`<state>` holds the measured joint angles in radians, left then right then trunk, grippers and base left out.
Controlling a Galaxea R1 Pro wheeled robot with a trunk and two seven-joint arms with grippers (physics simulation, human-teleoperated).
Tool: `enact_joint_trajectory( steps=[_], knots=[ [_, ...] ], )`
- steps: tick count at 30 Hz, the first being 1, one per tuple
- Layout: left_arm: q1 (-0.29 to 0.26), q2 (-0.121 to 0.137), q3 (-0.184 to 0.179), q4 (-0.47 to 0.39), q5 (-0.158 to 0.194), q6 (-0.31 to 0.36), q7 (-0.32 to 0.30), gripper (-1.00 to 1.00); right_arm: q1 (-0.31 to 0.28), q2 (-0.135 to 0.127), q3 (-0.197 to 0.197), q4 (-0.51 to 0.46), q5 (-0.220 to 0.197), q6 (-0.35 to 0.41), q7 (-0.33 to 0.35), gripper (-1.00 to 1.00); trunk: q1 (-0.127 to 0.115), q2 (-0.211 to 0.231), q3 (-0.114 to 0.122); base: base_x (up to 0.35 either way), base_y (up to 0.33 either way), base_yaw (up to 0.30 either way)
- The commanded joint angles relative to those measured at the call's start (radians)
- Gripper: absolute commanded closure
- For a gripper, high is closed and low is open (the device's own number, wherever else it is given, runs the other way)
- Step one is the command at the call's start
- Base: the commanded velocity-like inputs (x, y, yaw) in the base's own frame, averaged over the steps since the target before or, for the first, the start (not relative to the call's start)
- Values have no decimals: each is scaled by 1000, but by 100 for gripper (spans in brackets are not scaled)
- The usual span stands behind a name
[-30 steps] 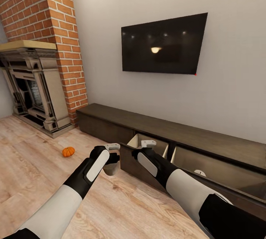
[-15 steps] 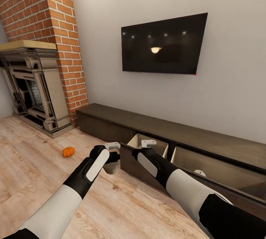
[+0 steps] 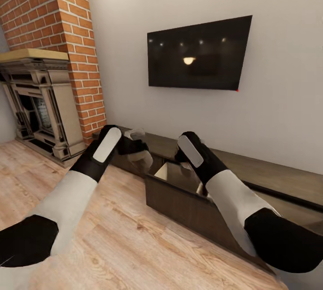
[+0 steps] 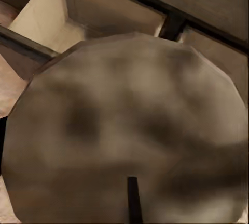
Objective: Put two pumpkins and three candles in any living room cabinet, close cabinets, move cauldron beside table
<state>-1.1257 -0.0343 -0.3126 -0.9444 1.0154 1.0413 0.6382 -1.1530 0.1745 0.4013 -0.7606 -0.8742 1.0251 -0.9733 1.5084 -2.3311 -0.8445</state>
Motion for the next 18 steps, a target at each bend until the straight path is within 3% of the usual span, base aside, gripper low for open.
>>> enact_joint_trajectory(
  steps=[1, 2, 5, 6, 8, 11, 18],
  knots=[
    [-71, -1, -1, 90, 47, 3, 9, 100, -55, 0, -4, 100, -18, 8, 4, 100, 0, -1, -1, 0, 0, 0],
    [-103, -2, -1, 136, 60, 4, 9, 100, -80, 0, -6, 147, -22, 10, 13, 100, 0, -1, -1, 0, 0, 0],
    [-265, -25, -3, 392, 98, 6, 8, 100, -214, 0, -10, 403, -34, 19, 67, 100, 0, -1, -1, 0, 0, 0],
    [-313, -64, -10, 496, 106, 6, 7, 100, -258, 0, -10, 507, -37, 22, 121, 100, 0, -1, -1, 0, 0, 0],
    [-335, -104, -51, 588, 115, 6, -8, 100, -278, 0, -9, 558, -37, 22, 224, 100, 0, -1, -1, 0, 0, 0],
    [-344, -125, -85, 656, 120, 3, -119, 100, -286, 0, 4, 586, -38, 22, 302, 100, 0, -1, -1, 0, 0, 0],
    [-345, -140, -98, 692, 117, 1, -164, 100, -288, -92, 177, 601, -39, 22, 439, 100, 0, -1, -1, 0, 0, -29]
  ],
)
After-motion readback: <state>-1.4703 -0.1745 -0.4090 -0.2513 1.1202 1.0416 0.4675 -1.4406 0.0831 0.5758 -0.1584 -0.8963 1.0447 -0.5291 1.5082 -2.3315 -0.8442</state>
